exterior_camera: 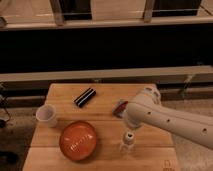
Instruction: Knock the bottle over
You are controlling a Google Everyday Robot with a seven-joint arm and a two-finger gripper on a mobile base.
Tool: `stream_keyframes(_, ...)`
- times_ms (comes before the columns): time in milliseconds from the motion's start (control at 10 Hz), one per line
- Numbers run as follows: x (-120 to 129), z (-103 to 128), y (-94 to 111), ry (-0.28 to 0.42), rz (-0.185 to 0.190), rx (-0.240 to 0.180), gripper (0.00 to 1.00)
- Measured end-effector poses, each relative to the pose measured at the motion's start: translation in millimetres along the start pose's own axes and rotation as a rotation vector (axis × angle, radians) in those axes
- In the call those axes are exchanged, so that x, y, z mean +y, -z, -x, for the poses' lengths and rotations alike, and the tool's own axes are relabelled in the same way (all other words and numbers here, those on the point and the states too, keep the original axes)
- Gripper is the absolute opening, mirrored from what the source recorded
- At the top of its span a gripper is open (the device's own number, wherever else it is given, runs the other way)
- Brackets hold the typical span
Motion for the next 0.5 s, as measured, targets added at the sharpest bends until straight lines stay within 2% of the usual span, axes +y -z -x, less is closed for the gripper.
stream_keyframes(200,4.6,3.3,1.8,0.012,0.003,-0.004,0.01)
stream_keyframes(500,27.2,17.6,5.1,0.048,0.014,-0.025,0.01)
